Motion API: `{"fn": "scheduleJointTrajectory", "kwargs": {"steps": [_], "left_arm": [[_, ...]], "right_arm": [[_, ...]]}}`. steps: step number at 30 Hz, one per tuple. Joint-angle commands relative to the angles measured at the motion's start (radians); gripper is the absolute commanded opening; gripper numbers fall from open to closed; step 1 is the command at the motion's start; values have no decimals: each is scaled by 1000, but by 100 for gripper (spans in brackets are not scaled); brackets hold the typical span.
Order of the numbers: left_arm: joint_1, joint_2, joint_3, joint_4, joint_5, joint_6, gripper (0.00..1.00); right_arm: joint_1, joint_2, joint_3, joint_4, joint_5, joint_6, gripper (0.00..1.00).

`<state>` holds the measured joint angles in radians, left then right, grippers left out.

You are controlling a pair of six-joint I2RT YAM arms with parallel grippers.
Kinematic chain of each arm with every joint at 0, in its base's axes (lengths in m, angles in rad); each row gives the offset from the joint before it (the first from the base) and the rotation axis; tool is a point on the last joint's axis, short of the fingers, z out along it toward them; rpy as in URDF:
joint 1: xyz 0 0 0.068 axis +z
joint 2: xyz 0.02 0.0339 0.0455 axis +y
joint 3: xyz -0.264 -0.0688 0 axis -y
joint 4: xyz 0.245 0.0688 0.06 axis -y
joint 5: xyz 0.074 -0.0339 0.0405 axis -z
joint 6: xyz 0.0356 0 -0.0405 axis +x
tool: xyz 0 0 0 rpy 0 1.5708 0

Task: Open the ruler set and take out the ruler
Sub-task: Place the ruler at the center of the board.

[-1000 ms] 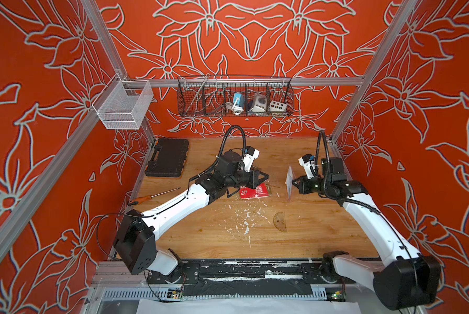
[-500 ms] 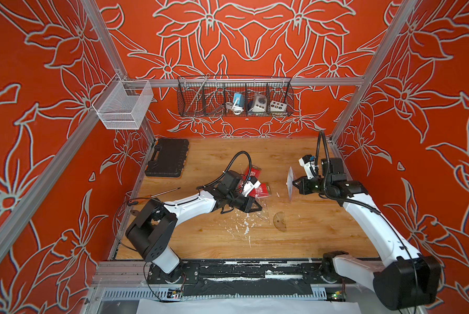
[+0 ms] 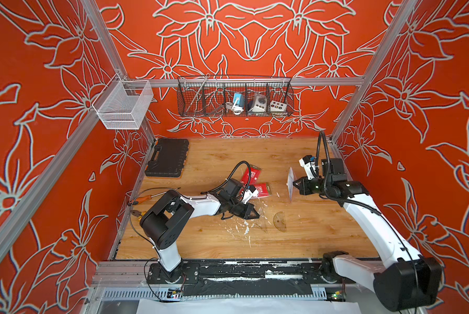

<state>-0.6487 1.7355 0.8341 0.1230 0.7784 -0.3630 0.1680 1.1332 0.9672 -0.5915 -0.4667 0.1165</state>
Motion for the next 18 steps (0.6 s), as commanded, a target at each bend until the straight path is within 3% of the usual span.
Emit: {"fn": "scheduleJointTrajectory", "kwargs": {"steps": [1, 9, 18], "left_arm": [[-2, 26, -16, 63, -29, -27, 0], [-2, 74, 8, 84, -30, -46, 6], [-2, 115, 51, 55, -25, -31, 23]], "right_arm": [[-4, -9, 8, -2, 14, -21, 0], [-3, -12, 9, -4, 17, -22, 0], [-4, -16, 8, -6, 21, -23, 0]]}}
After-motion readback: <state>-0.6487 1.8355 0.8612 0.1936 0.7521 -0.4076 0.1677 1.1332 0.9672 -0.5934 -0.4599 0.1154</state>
